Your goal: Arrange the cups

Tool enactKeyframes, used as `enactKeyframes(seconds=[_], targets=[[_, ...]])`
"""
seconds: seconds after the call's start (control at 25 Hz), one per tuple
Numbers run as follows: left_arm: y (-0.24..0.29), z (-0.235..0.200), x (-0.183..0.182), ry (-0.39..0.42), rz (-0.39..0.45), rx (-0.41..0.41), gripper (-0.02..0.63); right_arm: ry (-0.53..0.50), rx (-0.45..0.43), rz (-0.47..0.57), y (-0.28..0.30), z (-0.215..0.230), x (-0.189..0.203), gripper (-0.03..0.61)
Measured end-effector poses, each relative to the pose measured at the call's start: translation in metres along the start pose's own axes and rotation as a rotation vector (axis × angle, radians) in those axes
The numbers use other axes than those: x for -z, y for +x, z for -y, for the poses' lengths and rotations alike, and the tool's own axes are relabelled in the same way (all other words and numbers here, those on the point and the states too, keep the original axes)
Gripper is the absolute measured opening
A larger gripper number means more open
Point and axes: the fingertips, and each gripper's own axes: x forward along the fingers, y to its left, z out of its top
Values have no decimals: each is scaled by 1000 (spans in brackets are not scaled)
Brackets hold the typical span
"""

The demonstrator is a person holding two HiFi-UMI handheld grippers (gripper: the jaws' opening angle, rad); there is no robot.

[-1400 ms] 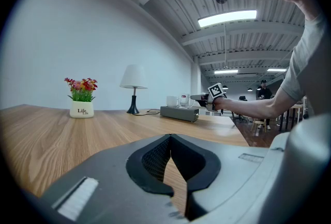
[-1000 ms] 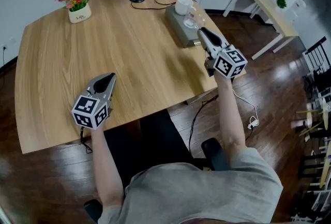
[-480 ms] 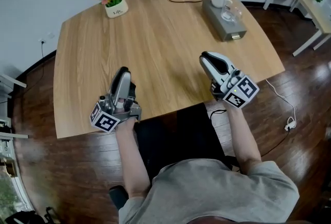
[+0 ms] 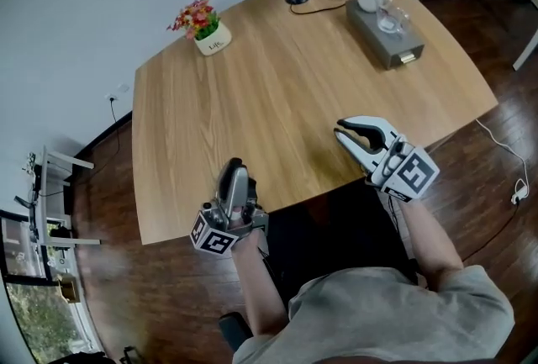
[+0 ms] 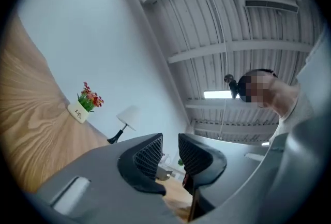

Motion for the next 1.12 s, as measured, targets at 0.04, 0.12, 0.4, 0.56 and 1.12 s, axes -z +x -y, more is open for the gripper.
enactKeyframes(seconds=[0.04, 0.12, 0.4, 0.56, 1.12], targets=[[2, 1, 4, 18, -21, -5, 104, -5, -2, -4, 0, 0, 1, 49], [5, 3, 10, 41, -51, -13, 100, -5, -4, -12, 0, 2, 4, 49], [13, 4, 24, 115, -138, -73, 31, -7, -6, -27, -2, 3, 5, 49], [11, -6, 20, 223, -143, -155, 26, -3, -15, -30, -1, 1, 6, 49], [18, -44, 72, 396, -436, -264, 9, 18, -16, -68, 0, -2, 12, 49]])
